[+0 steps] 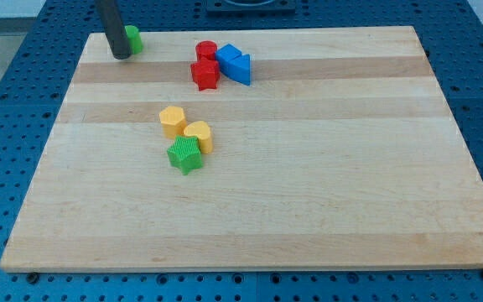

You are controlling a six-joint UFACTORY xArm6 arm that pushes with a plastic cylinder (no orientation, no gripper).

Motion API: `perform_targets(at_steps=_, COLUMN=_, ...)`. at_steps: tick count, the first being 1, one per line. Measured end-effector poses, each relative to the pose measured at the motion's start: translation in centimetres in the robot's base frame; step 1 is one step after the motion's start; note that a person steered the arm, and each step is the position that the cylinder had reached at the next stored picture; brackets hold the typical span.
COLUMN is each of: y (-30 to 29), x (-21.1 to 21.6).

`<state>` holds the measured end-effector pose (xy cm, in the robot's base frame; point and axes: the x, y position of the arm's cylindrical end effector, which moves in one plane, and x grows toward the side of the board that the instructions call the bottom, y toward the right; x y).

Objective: Push the hexagon into the heart

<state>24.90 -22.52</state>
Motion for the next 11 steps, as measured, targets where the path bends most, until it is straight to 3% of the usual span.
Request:
perform_targets(at_steps=3, y=-0.1, x=1.9)
perform_targets(at_steps=5, y=1.2, x=10.7)
perform_targets(at_steps=6, y=4.8, x=14.3)
perform_targets(at_steps=8, y=10.0, x=17.2)
perform_targets(at_steps=10, y=11.7, x=20.9)
perform_targets(at_steps=11, y=12.4, x=19.3)
